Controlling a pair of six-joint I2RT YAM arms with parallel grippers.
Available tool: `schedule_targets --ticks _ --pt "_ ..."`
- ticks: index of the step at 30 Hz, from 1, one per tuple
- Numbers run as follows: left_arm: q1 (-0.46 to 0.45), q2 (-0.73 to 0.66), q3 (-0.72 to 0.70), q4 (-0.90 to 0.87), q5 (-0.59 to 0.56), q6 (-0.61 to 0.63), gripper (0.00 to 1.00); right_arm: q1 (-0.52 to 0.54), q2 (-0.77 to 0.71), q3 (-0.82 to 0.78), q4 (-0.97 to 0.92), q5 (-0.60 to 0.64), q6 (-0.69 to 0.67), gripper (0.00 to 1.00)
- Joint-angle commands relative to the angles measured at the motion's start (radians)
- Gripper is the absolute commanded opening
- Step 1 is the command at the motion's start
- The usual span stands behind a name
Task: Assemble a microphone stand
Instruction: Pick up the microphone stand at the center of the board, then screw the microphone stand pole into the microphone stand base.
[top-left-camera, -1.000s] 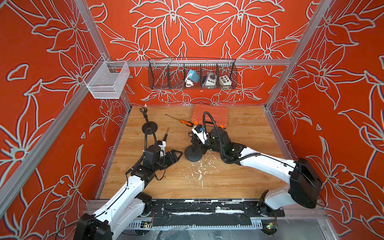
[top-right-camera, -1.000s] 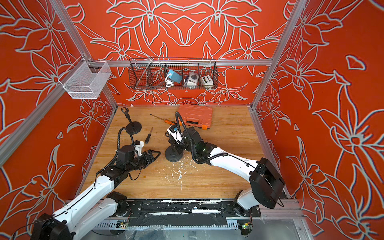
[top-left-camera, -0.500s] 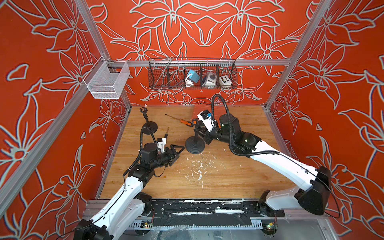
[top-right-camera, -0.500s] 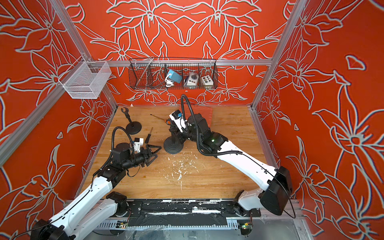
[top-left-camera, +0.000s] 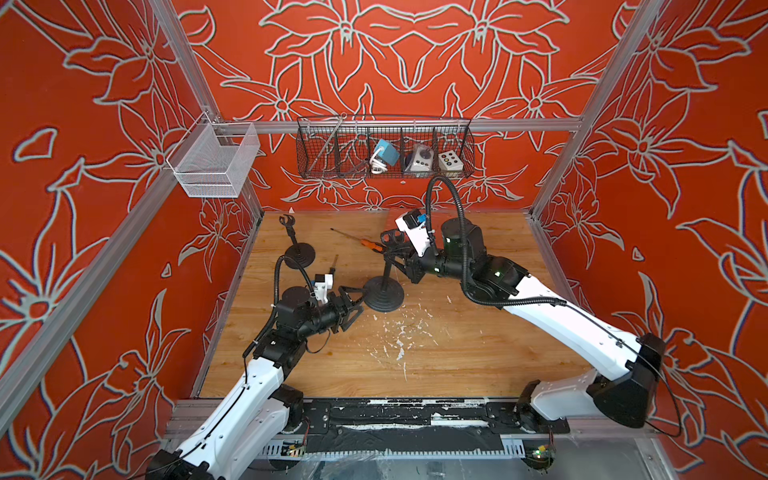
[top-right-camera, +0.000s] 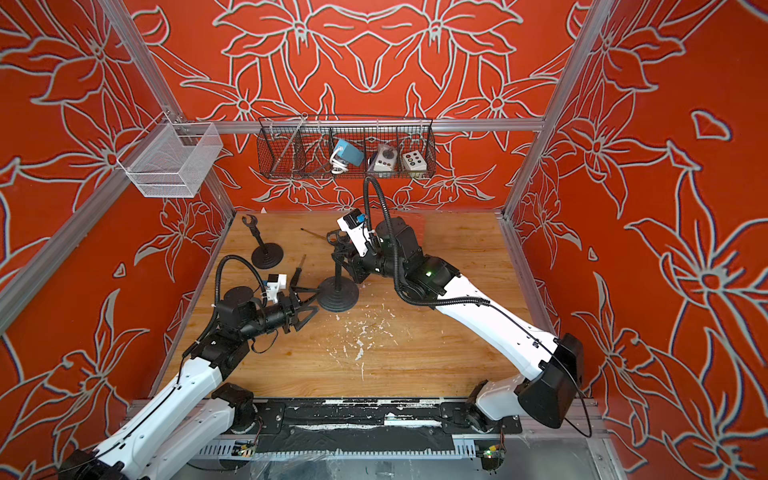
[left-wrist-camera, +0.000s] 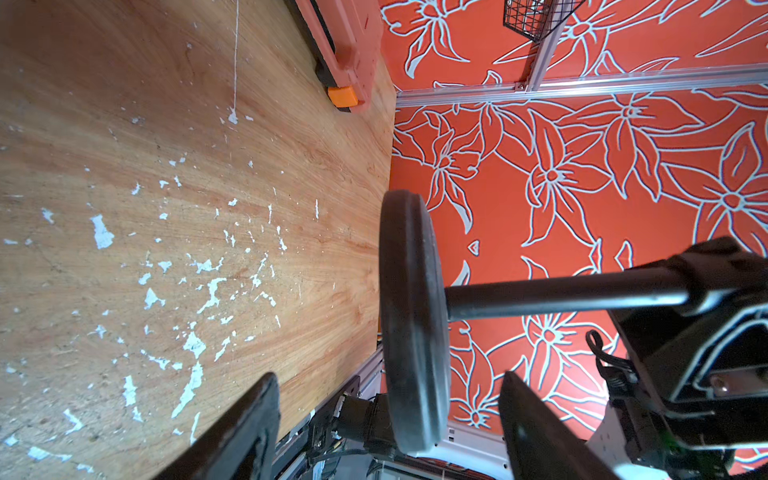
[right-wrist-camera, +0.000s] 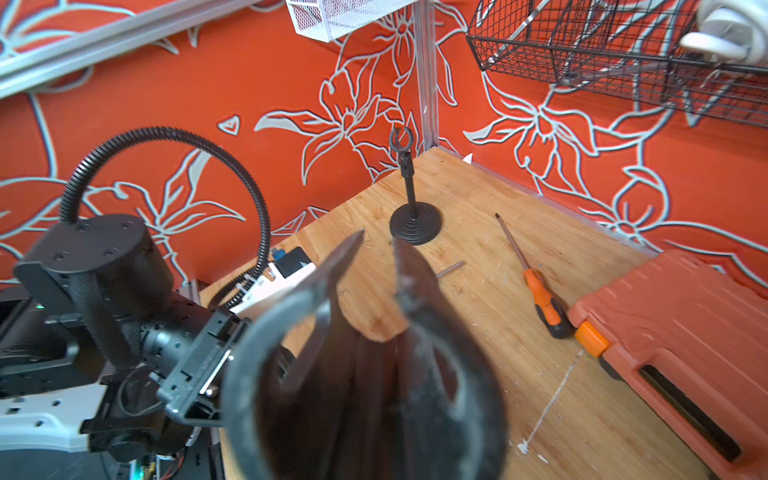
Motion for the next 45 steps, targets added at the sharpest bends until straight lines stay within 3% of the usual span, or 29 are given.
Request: schedule_targets --ticks 1,18,22,25,27,32,39,45 --pt "0.006 -0.005 0.015 0.050 0.009 -0.039 0.76 0.000 0.005 0.054 0.077 -0.053 0.050 0.00" --pt "0.007 0.075 -0.011 0.212 -0.015 -0.123 0.43 0.004 0.086 0.082 0.154 -0.120 0.078 0.00" --pt "0.010 0.066 -0.016 0.224 -0.046 -0.132 0.26 0.006 0.106 0.079 0.190 -0.126 0.082 0.00" --pt "0.010 0.025 -0.051 0.250 -0.132 -0.173 0.08 0.013 0.116 0.076 0.208 -0.098 0.070 0.00" --pt "0.012 -0.004 -0.072 0.281 -0.183 -0.182 0.01 0.017 0.125 0.071 0.220 -0.079 0.067 0.00" --pt "0.018 -0.001 -0.070 0.323 -0.230 -0.186 0.00 0.035 0.146 0.071 0.220 0.033 0.081 0.00" --pt "0.018 0.045 -0.050 0.377 -0.295 -0.177 0.00 0.159 0.212 0.161 0.080 0.472 0.096 0.00" --pt "0.021 0.093 -0.035 0.384 -0.310 -0.198 0.00 0.164 0.254 0.202 0.065 0.500 0.124 0.00"
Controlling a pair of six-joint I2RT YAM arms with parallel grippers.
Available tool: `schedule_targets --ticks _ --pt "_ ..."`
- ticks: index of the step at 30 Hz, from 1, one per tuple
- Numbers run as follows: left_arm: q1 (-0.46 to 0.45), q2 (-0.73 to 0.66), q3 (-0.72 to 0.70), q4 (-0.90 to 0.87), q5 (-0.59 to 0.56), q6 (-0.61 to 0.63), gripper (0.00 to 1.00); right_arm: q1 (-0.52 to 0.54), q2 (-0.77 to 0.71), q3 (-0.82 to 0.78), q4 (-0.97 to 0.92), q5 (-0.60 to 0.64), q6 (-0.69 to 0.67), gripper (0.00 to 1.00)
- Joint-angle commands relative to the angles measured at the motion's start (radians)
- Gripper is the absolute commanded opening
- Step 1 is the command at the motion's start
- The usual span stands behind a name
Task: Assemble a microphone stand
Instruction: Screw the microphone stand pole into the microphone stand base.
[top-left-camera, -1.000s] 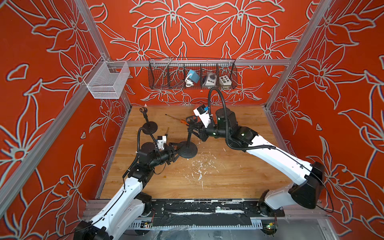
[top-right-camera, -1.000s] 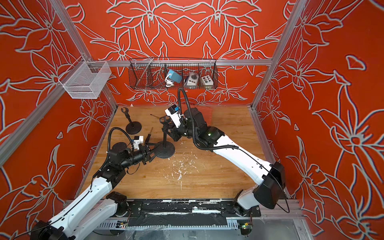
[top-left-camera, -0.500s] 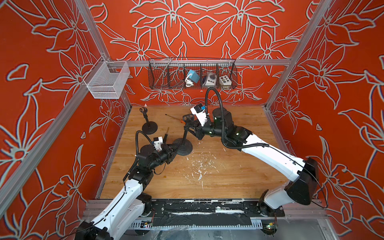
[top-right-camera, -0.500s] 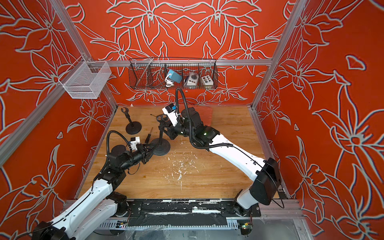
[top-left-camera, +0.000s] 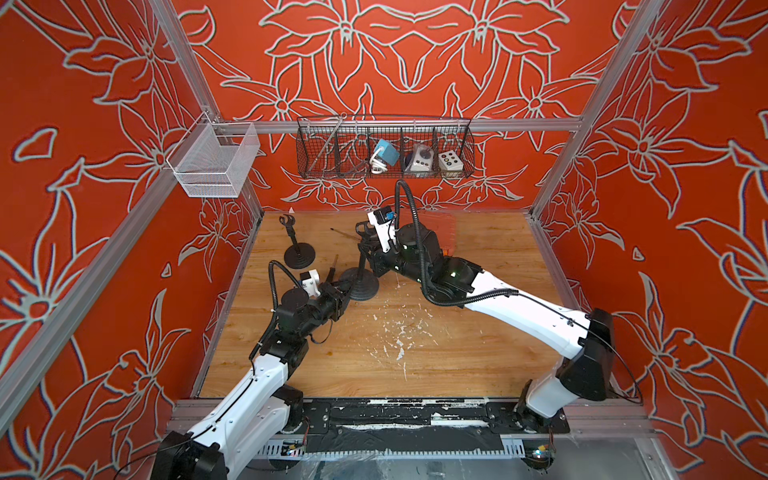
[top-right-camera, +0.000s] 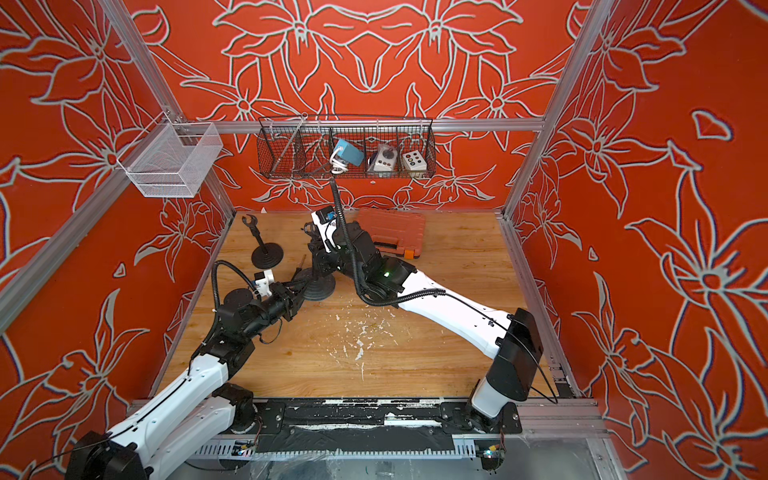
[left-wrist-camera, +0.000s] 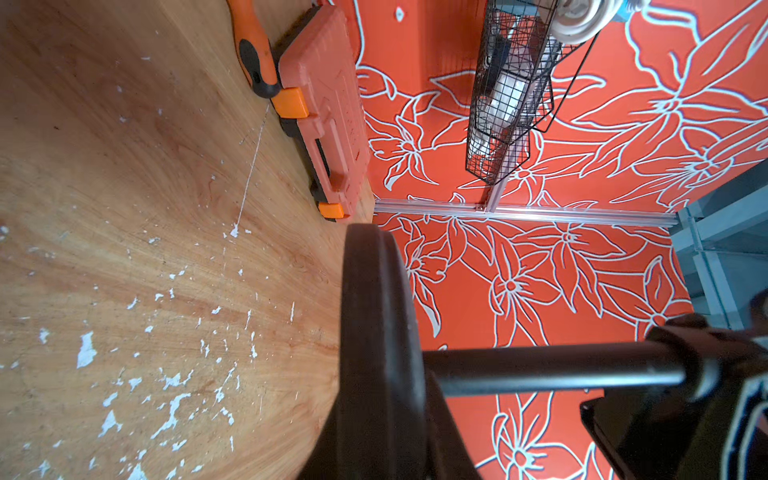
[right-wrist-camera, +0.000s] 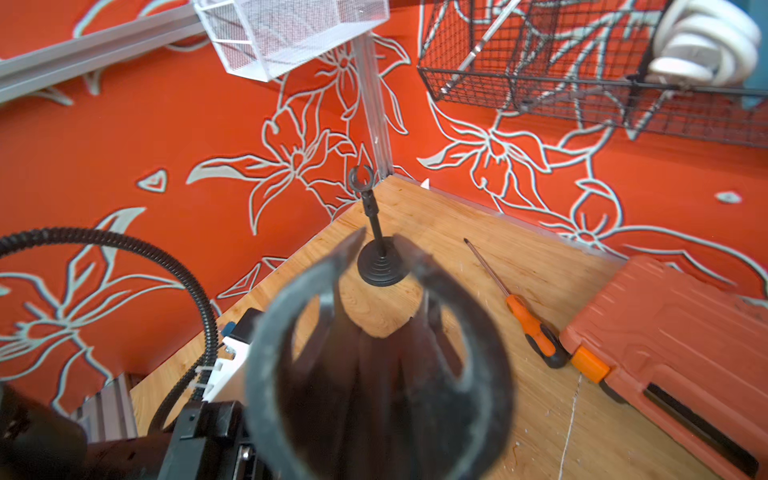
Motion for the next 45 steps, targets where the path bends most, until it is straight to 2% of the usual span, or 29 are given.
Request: schedule_targets --ticks 1,3,7,11,13,20,24,26,31,36,40,43,45 --pt "0.008 0.014 0.041 0.084 -0.033 -0.025 0.00 0.003 0.032 0.052 -0.036 0.067 0.008 0.00" --pt "0.011 0.018 0.037 0.076 -0.050 -0.033 0.00 -0.006 0.041 0.068 -0.040 0.004 -0.006 0.10" --pt "0.029 0.016 0.043 0.042 -0.073 -0.036 0.00 -0.054 0.071 0.109 -0.076 -0.176 0.006 0.49" --pt "0.065 0.012 0.064 -0.015 -0.088 -0.036 0.00 -0.100 0.080 0.112 -0.075 -0.327 0.028 0.66" --pt "0.090 0.017 0.070 -0.010 -0.082 -0.039 0.00 -0.120 0.074 0.094 -0.056 -0.399 0.028 0.71" --pt "0.187 0.056 0.082 0.085 -0.002 -0.067 0.00 -0.195 0.018 0.007 -0.032 -0.596 -0.041 0.76" --pt "0.232 0.089 0.100 0.139 0.074 -0.073 0.00 -0.255 -0.010 -0.050 0.009 -0.735 -0.075 0.74" --pt "0.251 0.103 0.118 0.144 0.126 -0.063 0.00 -0.286 -0.021 -0.094 0.047 -0.764 -0.085 0.73" --pt "0.271 0.141 0.143 0.184 0.220 -0.057 0.00 -0.344 -0.012 -0.101 0.036 -0.894 -0.182 0.69" --pt "0.271 0.208 0.186 0.207 0.307 -0.060 0.00 -0.353 0.001 -0.089 0.010 -0.941 -0.284 0.68" --pt "0.271 0.239 0.204 0.234 0.372 -0.062 0.00 -0.352 0.040 -0.070 0.065 -1.005 -0.290 0.68" --pt "0.270 0.274 0.207 0.286 0.409 -0.086 0.00 -0.351 0.068 -0.052 0.093 -0.966 -0.261 0.66" --pt "0.271 0.303 0.215 0.322 0.437 -0.112 0.00 -0.349 0.079 -0.052 0.121 -0.923 -0.244 0.74"
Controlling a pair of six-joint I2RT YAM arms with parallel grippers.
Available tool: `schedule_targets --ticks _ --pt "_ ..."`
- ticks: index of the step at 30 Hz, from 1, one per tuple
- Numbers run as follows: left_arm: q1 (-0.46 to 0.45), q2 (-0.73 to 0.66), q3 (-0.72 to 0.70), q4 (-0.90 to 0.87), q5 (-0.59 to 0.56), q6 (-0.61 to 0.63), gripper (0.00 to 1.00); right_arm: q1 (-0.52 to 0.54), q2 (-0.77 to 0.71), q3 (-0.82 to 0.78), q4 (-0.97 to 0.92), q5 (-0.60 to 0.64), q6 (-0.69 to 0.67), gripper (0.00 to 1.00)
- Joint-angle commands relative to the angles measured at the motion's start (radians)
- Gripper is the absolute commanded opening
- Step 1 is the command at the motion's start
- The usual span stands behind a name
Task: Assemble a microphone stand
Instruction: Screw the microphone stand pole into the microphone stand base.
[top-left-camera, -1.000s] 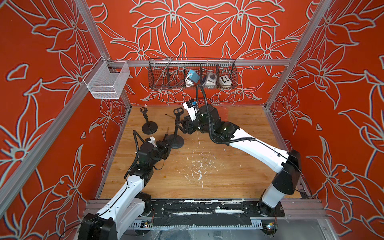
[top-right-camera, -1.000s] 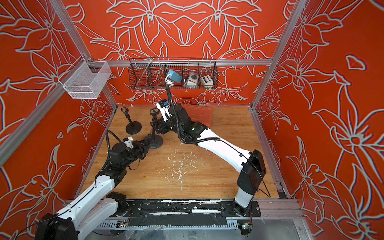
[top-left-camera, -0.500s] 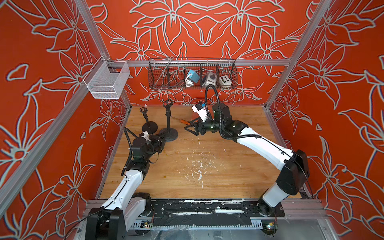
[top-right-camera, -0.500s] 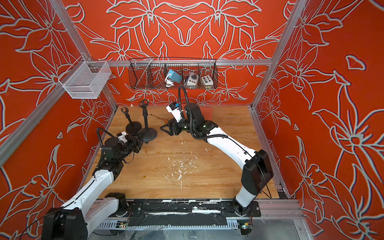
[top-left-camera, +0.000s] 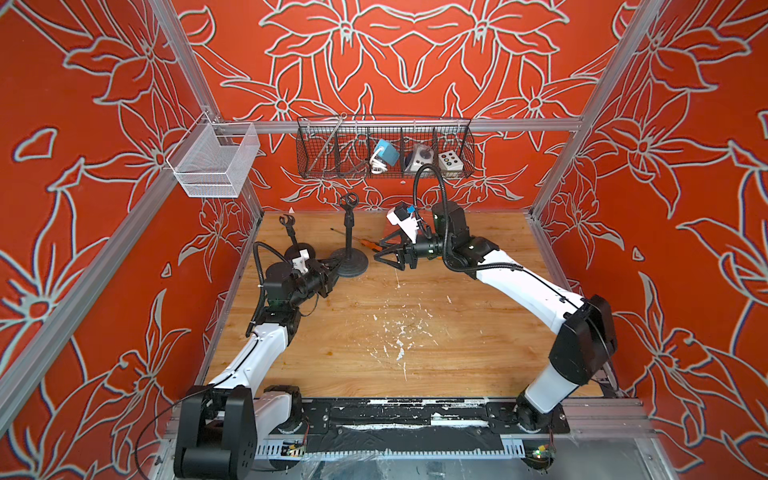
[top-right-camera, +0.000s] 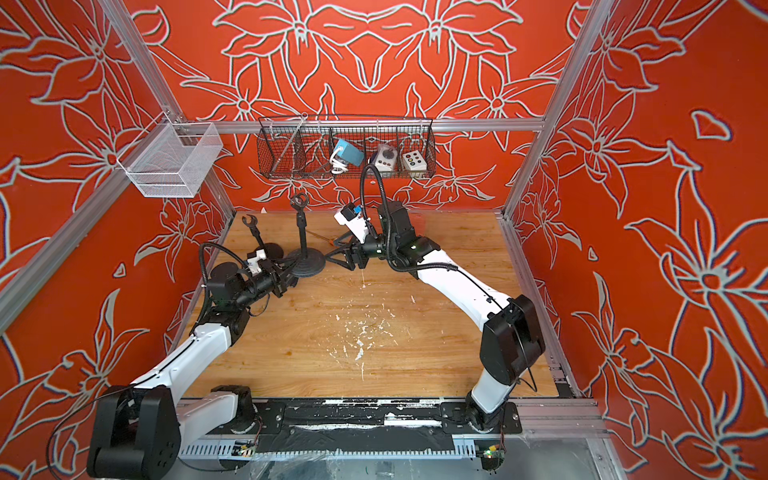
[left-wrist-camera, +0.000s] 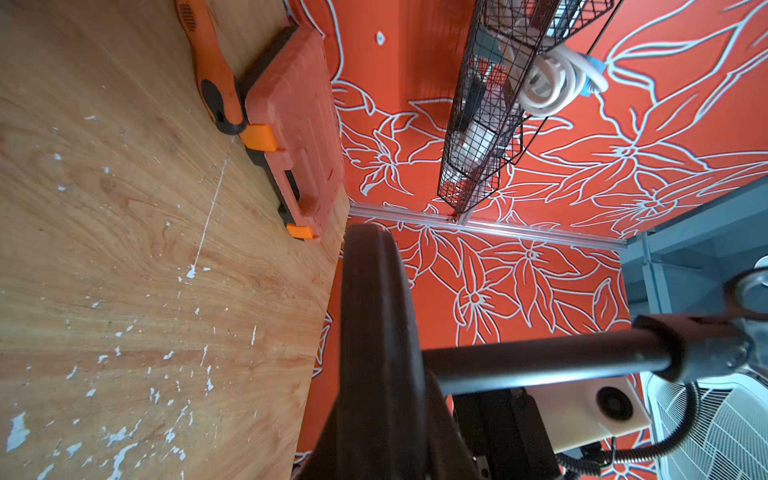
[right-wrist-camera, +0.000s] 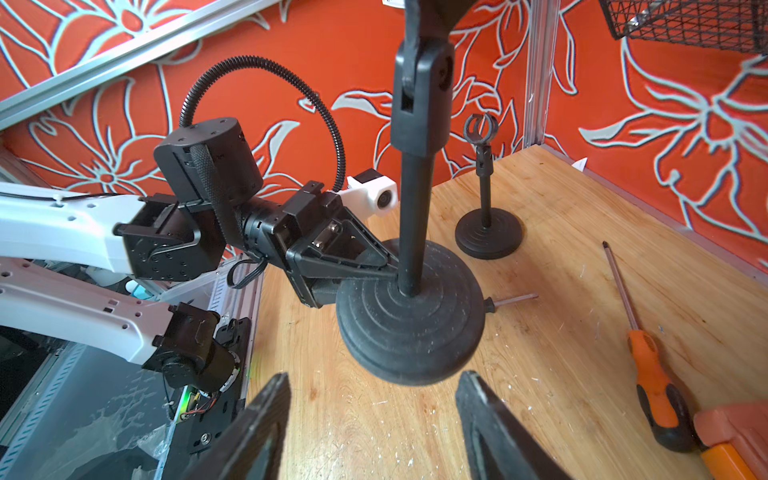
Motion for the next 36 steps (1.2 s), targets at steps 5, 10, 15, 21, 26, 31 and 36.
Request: schedule_targets --ticks 5,10,15,21,26,31,36 --pt "-0.001 0.062 0.077 0.197 0.130 -0.064 0.00 0.010 0.066 0.074 0.074 0.066 -0.008 0.80" --pt "-0.005 0.053 0.085 0.168 0.146 -0.022 0.00 0.018 0.130 0.132 0.102 0.050 0.011 0.77" --pt "-0.005 0.039 0.081 0.147 0.154 0.004 0.00 0.037 0.173 0.170 0.123 0.054 0.014 0.73" --pt "-0.004 0.038 0.090 0.139 0.178 0.000 0.00 0.057 0.205 0.180 0.185 0.072 0.044 0.69" --pt "-0.005 0.038 0.091 0.119 0.181 0.004 0.00 0.071 0.220 0.168 0.247 0.074 0.068 0.66" --pt "-0.005 0.044 0.093 0.119 0.183 0.006 0.00 0.083 0.221 0.143 0.290 0.101 0.080 0.57" --pt "-0.006 0.057 0.112 0.116 0.178 -0.004 0.00 0.102 0.213 0.102 0.328 0.159 0.097 0.30"
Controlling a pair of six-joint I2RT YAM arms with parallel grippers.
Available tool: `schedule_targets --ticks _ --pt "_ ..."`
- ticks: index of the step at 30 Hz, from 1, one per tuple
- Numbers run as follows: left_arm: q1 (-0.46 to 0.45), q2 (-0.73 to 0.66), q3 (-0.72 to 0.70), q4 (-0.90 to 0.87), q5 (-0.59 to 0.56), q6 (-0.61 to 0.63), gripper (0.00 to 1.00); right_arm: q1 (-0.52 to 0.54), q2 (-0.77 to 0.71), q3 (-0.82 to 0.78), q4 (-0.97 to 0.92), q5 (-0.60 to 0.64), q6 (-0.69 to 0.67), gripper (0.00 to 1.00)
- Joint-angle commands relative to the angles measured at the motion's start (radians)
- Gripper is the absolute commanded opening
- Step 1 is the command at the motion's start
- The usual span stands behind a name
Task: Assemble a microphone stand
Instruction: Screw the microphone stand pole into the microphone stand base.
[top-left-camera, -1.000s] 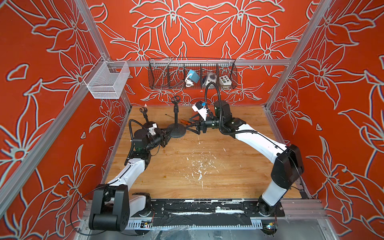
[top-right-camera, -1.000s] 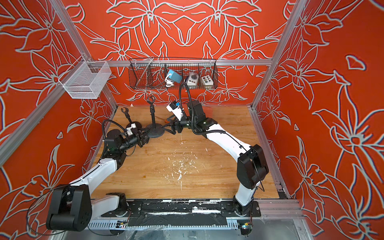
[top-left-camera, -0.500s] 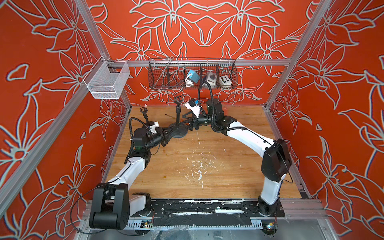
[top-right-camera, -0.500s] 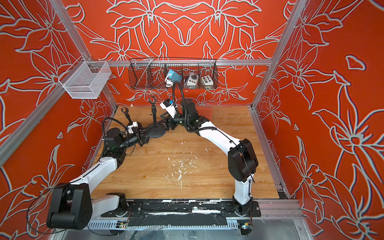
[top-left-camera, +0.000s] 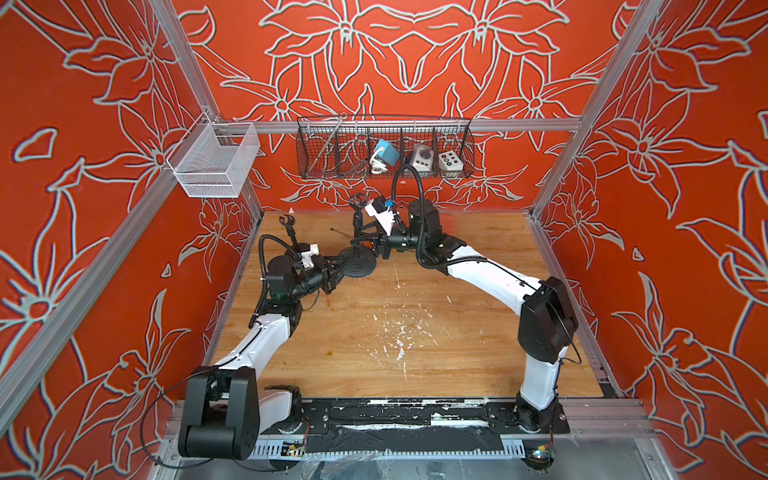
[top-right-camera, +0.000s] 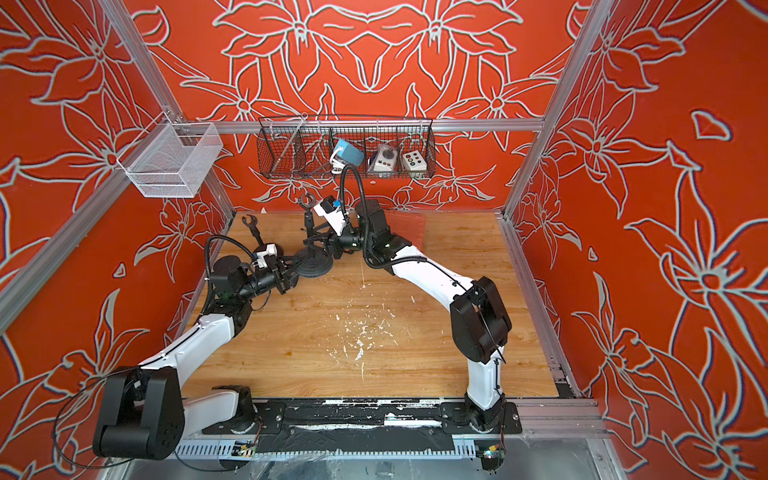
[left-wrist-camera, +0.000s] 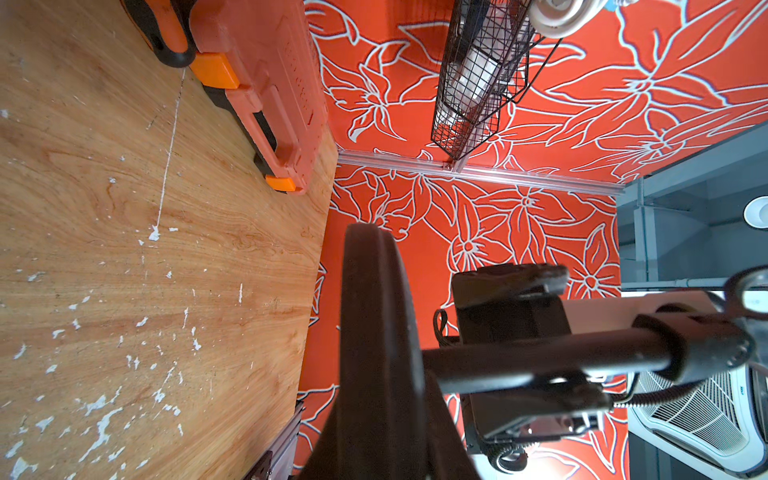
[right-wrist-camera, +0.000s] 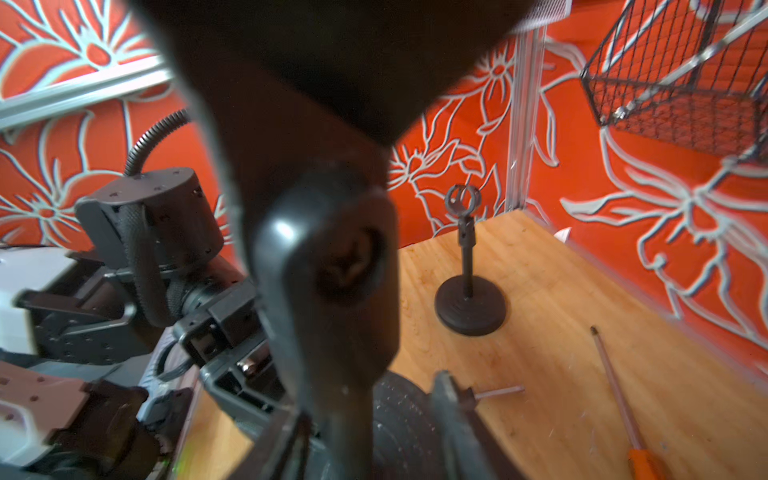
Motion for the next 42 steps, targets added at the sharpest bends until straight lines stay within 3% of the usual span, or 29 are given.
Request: schedule_targets --ticks 1,3,7,12,14,17,18,20,21,23,28,32,42 --pt "-0.004 -0.014 0.064 0.077 0.022 -0.007 0.00 0.023 0.002 -0.046 0.061 0.083 0.022 0.17" --pt "-0.003 -0.014 0.070 0.087 0.014 -0.011 0.00 0.043 -0.014 -0.080 0.080 0.166 0.032 0.00" --pt "-0.004 -0.014 0.080 0.096 -0.002 -0.015 0.00 0.117 -0.048 -0.130 0.055 0.473 0.082 0.00" --pt "-0.003 -0.010 0.080 0.116 -0.011 -0.022 0.00 0.208 -0.009 0.000 -0.252 0.910 0.165 0.00" --pt "-0.004 -0.011 0.077 0.117 -0.023 -0.023 0.00 0.219 -0.010 0.007 -0.268 0.962 0.182 0.00" --pt "-0.003 -0.008 0.071 0.116 -0.040 -0.025 0.00 0.216 -0.029 -0.004 -0.241 0.896 0.153 0.00" --pt "-0.004 -0.006 0.072 0.117 -0.047 -0.025 0.00 0.208 -0.036 -0.001 -0.240 0.818 0.120 0.02" --pt "-0.002 -0.003 0.071 0.123 -0.063 -0.023 0.00 0.185 -0.052 0.007 -0.257 0.677 0.091 0.47" --pt "-0.004 -0.001 0.074 0.124 -0.067 -0.019 0.00 0.165 -0.067 -0.001 -0.262 0.594 0.087 0.61" --pt "-0.002 0.000 0.087 0.107 -0.066 -0.009 0.00 0.131 -0.106 -0.035 -0.241 0.454 0.077 0.69" --pt "0.002 0.006 0.095 0.087 -0.047 -0.009 0.00 0.026 -0.199 -0.166 -0.097 0.101 0.045 0.72" --pt "0.009 0.006 0.088 0.088 0.028 -0.002 0.00 -0.055 -0.205 -0.181 -0.073 -0.070 0.017 0.67" --pt "0.010 -0.034 0.062 0.072 0.124 0.030 0.00 -0.098 -0.119 -0.041 -0.263 -0.223 -0.215 0.60"
